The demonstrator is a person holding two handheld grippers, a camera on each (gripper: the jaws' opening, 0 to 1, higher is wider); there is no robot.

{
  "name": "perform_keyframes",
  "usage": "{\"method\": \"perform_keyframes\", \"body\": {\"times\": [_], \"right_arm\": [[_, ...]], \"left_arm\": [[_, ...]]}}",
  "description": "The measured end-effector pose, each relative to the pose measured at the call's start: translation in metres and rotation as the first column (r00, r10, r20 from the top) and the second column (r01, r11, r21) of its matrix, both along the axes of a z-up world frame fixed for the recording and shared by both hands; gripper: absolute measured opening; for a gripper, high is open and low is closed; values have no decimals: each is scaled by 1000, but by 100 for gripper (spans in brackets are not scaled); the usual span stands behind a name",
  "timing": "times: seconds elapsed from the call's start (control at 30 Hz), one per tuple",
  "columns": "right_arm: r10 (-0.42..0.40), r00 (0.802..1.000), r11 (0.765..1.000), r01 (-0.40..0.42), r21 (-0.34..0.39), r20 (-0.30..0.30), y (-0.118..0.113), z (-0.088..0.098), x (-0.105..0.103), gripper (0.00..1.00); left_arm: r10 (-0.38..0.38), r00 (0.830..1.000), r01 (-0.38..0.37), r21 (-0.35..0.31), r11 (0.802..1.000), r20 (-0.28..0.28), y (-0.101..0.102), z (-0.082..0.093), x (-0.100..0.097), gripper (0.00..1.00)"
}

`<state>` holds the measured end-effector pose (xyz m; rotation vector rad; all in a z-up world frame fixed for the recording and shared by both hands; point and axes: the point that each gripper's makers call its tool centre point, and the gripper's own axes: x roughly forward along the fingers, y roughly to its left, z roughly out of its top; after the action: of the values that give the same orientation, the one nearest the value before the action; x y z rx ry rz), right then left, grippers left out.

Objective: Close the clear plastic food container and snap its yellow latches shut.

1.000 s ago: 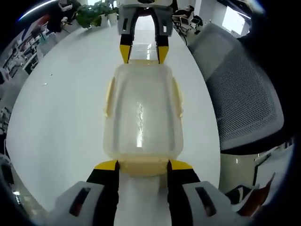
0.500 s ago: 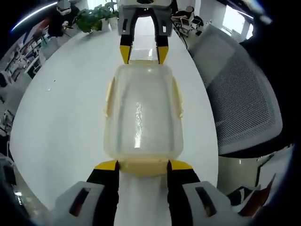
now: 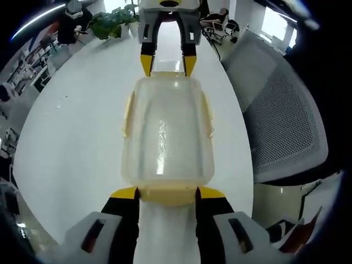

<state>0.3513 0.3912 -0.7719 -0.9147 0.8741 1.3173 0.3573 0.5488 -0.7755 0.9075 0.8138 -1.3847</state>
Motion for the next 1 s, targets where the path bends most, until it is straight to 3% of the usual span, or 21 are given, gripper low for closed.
{"method": "perform_keyframes", "body": {"times": [0.5, 1.0], "right_arm": [[27, 1000, 1000, -28, 3, 4, -6, 3, 2, 39], [34, 999, 999, -34, -11, 8, -33, 5, 1, 39]], "left_arm": [[27, 1000, -27, 4, 1000, -3, -6, 3, -2, 39], [33, 999, -33, 6, 999, -10, -33, 5, -3, 39]]}}
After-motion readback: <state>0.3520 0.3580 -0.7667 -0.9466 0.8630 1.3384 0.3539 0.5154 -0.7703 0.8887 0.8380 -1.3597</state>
